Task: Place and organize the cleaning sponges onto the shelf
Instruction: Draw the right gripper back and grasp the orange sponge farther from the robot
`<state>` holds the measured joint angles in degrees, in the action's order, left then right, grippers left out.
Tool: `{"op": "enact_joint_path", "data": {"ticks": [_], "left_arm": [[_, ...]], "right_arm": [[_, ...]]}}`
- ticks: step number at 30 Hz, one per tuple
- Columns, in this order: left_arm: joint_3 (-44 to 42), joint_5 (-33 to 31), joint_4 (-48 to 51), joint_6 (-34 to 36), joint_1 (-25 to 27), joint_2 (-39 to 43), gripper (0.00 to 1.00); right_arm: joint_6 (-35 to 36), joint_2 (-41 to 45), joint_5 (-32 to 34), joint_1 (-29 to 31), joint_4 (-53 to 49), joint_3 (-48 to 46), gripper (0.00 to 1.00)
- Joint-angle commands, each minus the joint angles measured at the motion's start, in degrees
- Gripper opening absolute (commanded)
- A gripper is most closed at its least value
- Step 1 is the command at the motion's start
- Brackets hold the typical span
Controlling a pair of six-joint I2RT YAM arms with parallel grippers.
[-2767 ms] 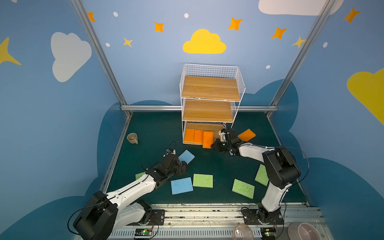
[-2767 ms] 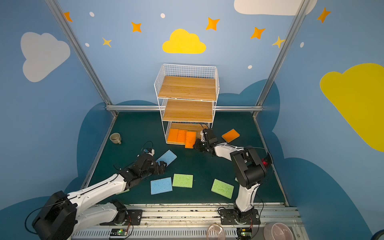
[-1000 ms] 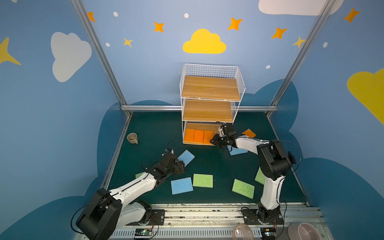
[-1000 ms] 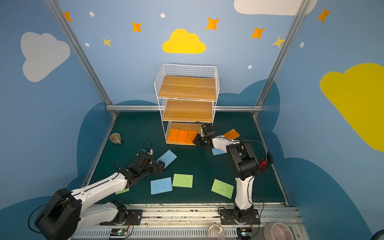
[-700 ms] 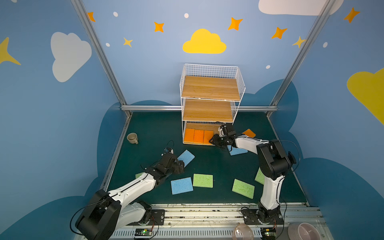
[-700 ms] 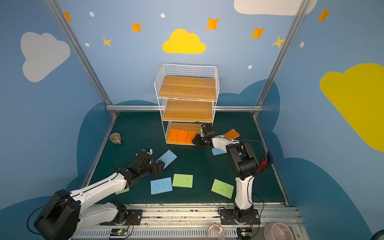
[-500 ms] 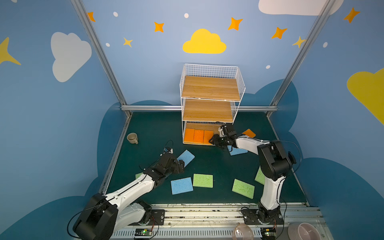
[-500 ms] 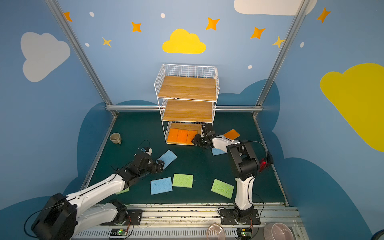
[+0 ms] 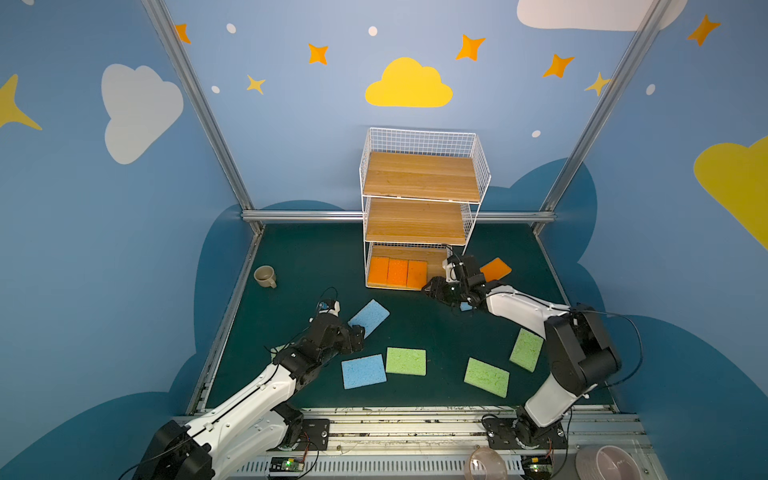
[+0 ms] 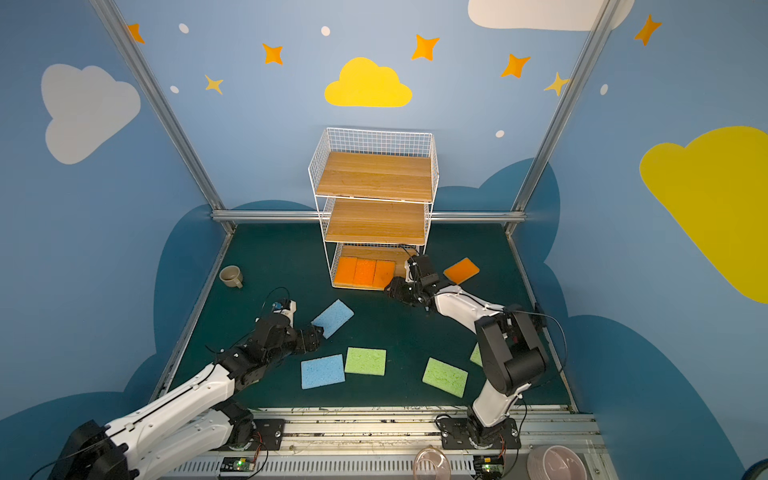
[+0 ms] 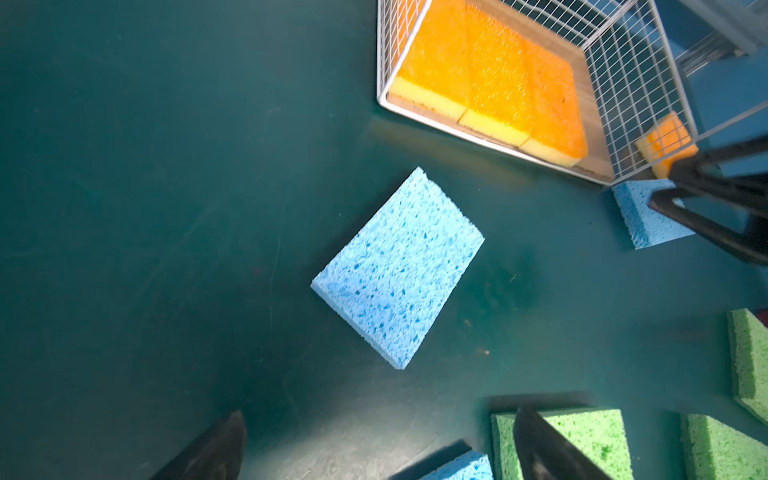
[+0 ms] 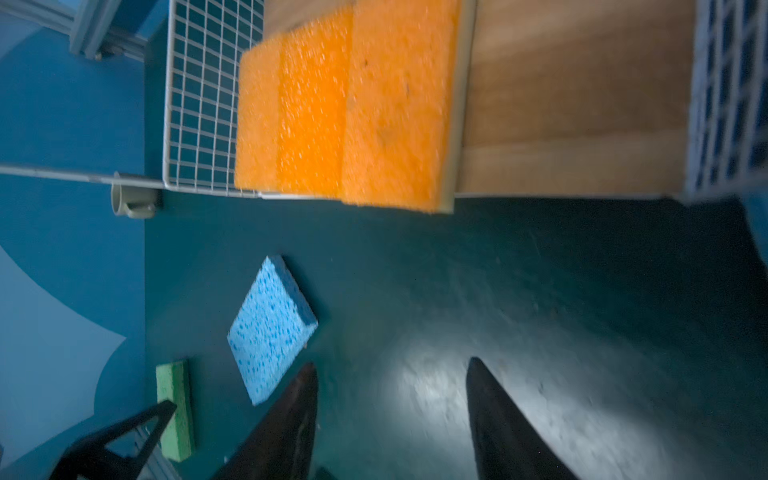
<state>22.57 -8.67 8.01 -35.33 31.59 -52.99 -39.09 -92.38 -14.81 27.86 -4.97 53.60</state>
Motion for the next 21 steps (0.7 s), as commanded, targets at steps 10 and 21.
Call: {"op": "enact_joint_path", "data": {"ticks": [10,21], "left_arm": [[1.38,2.94,-8.83,-0.21,-0.04,-8.85,0.99],[8.79,6.11,-13.40,0.96,-0.03,-21.54,1.00]], "right_arm": [[2.09,21.76,-0.38,-10.60,-6.62,-14.75,0.54],[-1.08,16.92,5.49,-27.07,-2.80,-11.20,0.57]]}}
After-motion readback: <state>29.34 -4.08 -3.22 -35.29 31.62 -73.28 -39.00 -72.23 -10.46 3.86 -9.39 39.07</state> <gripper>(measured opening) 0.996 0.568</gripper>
